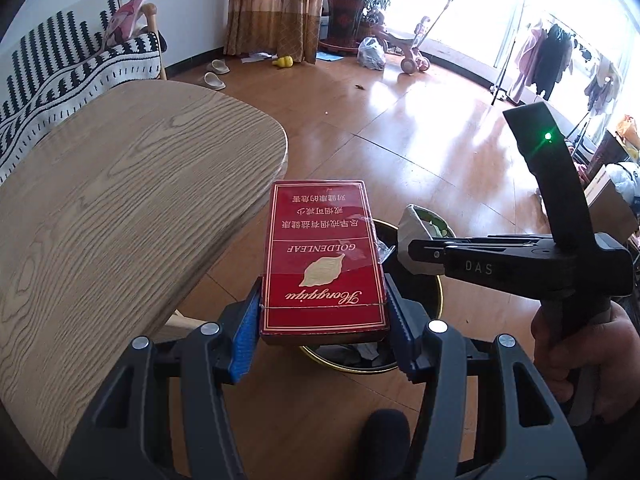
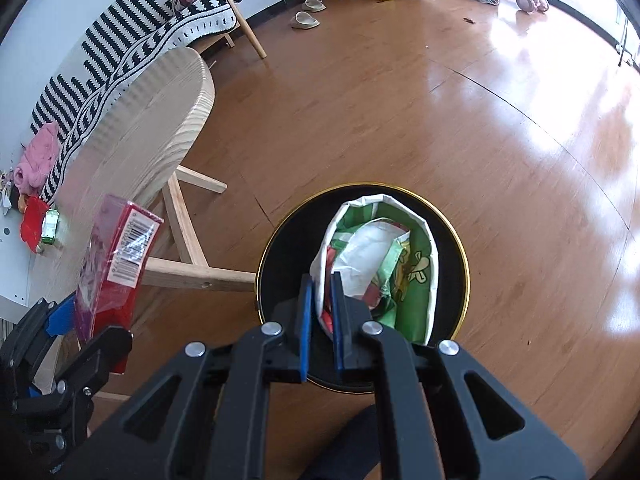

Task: Collect trash
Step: 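Carry the red box and green bag over the bin and open both tools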

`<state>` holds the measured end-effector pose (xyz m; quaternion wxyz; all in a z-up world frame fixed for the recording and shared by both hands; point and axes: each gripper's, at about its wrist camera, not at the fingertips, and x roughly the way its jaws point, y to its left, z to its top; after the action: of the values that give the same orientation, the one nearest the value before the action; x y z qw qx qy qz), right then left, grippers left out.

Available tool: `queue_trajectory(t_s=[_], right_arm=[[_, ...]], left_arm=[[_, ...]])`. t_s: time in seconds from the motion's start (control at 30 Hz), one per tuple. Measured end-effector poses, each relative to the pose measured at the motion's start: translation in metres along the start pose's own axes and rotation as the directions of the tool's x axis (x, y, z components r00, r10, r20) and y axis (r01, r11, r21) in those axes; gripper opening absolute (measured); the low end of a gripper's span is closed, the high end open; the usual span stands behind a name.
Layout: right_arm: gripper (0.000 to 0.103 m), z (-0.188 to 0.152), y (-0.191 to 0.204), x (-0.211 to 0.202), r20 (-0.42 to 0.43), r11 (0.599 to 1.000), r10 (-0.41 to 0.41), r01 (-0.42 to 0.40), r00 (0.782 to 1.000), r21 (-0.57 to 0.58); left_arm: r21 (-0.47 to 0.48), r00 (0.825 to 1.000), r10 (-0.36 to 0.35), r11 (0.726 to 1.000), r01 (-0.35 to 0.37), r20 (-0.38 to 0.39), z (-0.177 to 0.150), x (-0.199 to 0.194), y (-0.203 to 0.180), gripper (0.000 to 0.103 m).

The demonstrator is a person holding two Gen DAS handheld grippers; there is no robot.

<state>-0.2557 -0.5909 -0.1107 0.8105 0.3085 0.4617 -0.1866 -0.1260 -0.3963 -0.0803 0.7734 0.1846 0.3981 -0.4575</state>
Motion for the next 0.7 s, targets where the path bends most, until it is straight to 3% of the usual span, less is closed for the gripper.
queue_trajectory(t_s=[0.13, 0.2, 0.23, 0.27, 0.3, 0.7], right_arm=[[0.009, 0.002, -0.004, 0.000, -0.004, 1.000, 0.003, -0.003, 1.000, 0.010], [0.015, 0.004, -0.002, 0.004, -0.024, 1.000, 0.000, 0.001, 1.000, 0.028], [0.036, 0.003, -0.003, 0.004, -0.026, 1.000, -0.001, 0.002, 1.000, 0.031], [0.072, 0.002, -0.004, 0.001, -0.015, 0.999, -0.008, 0.008, 1.000, 0.034], [0.081, 0.002, -0.003, -0.002, 0.009, 0.999, -0.018, 0.018, 1.000, 0.033], [0.083, 0.007, -0.030, -0.026, 0.074, 0.988, -0.007, -0.005, 0.997, 0.152]], left_arm=[[-0.001, 1.000, 0.000, 1.000, 0.000, -0.003, 0.001, 0.001, 0.002, 0.055], [0.004, 1.000, 0.000, 1.000, 0.000, -0.005, 0.000, 0.001, 0.001, 0.055], [0.007, 1.000, 0.001, 1.000, -0.001, -0.007, -0.001, 0.001, 0.000, 0.055], [0.008, 1.000, 0.001, 1.000, -0.001, -0.009, -0.001, 0.002, -0.001, 0.055], [0.008, 1.000, 0.002, 1.000, -0.002, -0.011, -0.001, 0.003, -0.001, 0.055], [0.001, 0.998, -0.040, 0.999, 0.041, -0.042, -0.001, 0.016, -0.011, 0.055]])
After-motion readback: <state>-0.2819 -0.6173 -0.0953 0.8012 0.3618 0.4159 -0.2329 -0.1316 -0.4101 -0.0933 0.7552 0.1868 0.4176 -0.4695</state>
